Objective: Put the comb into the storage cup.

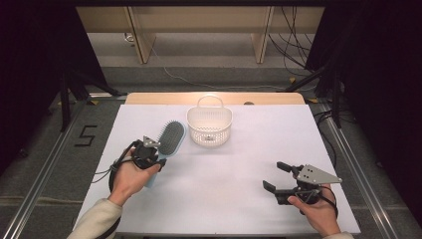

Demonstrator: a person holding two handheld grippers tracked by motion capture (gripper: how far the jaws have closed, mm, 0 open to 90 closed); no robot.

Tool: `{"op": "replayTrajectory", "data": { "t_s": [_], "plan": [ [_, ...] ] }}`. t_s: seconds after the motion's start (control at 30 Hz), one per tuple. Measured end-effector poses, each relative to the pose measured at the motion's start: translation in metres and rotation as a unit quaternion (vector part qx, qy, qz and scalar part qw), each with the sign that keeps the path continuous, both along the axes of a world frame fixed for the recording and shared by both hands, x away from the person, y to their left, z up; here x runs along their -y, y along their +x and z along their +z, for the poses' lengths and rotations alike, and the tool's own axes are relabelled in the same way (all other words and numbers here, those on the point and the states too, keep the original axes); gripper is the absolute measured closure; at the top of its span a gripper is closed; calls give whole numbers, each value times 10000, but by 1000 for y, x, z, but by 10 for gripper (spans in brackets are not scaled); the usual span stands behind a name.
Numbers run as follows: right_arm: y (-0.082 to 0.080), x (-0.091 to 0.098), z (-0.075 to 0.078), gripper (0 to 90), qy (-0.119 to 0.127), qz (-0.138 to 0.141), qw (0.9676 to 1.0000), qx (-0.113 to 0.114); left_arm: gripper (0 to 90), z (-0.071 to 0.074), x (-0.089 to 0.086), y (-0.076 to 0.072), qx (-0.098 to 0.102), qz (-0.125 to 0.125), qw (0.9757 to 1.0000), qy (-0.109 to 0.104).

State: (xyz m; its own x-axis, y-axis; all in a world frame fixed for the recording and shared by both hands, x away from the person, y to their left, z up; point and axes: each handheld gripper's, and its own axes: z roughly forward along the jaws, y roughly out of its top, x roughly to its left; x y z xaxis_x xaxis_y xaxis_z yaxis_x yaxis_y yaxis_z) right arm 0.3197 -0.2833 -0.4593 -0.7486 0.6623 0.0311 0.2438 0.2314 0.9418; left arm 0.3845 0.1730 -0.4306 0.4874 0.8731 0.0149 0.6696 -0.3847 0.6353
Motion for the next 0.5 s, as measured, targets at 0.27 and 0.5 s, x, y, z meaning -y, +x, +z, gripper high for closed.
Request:
{"op": "replayTrajectory", "data": {
  "t_s": [0.27,0.5],
  "plan": [
    [0,0,0,167,5,-2,10000,2,699,1,0,0,75,28,10000,-44],
    [0,0,0,166,7,2,10000,3,699,2,0,0,121,23,9999,-71]
  ]
}}
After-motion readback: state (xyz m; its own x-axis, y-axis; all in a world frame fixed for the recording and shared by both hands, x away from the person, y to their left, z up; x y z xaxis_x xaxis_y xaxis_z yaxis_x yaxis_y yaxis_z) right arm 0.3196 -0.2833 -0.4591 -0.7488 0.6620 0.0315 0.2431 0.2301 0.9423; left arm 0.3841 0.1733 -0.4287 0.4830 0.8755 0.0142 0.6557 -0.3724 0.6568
